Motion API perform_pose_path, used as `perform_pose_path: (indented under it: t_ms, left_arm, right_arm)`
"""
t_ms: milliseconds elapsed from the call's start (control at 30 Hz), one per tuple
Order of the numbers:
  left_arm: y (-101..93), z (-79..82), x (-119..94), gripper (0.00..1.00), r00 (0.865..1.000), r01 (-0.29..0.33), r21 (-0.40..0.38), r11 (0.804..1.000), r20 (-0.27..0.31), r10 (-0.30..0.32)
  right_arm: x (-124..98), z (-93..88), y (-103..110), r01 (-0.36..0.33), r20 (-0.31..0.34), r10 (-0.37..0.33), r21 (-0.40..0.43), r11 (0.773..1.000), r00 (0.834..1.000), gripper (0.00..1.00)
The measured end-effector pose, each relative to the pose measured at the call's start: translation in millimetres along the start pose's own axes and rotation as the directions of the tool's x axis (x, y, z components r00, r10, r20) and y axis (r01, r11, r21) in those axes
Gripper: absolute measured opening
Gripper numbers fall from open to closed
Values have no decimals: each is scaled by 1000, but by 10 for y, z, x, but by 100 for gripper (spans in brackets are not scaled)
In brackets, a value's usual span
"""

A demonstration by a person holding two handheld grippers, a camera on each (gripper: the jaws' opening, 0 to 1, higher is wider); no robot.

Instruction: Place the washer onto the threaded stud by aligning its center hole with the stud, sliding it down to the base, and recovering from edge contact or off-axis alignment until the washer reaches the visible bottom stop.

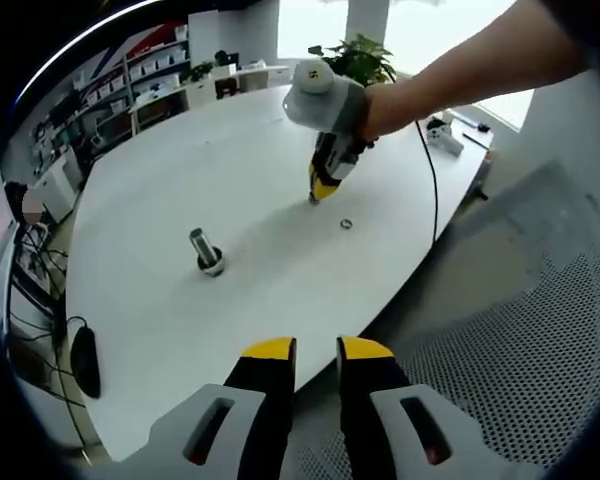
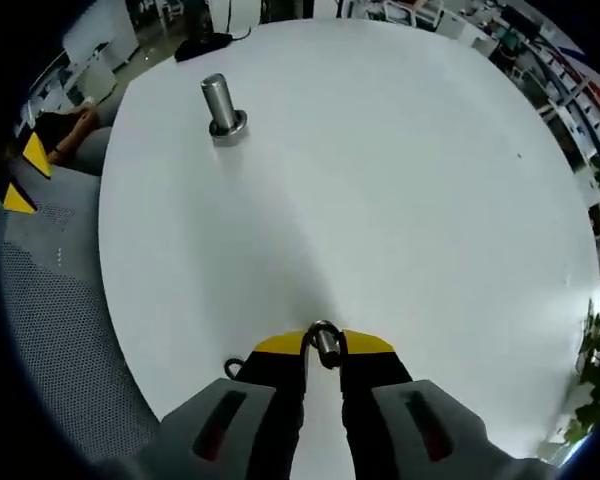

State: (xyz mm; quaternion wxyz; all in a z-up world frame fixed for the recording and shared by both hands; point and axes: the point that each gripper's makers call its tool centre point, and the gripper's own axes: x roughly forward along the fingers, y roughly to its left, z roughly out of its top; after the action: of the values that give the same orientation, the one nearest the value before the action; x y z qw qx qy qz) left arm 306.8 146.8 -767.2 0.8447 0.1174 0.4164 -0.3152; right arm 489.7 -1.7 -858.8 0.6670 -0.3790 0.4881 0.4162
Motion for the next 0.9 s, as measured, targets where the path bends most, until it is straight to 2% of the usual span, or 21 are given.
perform_pose_path:
  t_ms: [300, 400, 567, 733, 900]
  left_arm:
    - [20, 4, -13, 14, 1000, -12, -8, 1000, 7, 12]
    - [30, 16, -23, 14, 1000, -17, -12, 1000, 16, 18]
    - [46, 25, -25, 14, 1000, -25, -13, 1000, 19, 25]
    - [42, 21, -22, 14, 1000, -26, -11, 1000, 13, 26]
    - [34, -5, -17, 13, 1000, -29, -6, 1000, -2, 29]
  right_arm:
    - [-16, 11, 7, -7, 0, 7, 12, 1000, 1000, 15]
    - [-13, 22, -4, -14, 4, 13, 66, 998, 1000, 16]
    - [-98, 67, -11, 0, 28, -2, 58, 998, 1000, 18]
    - [-186, 64, -80, 16, 69, -22, 92, 996, 997, 20]
    - [-267, -13, -66, 22, 91, -32, 112, 994, 995, 21]
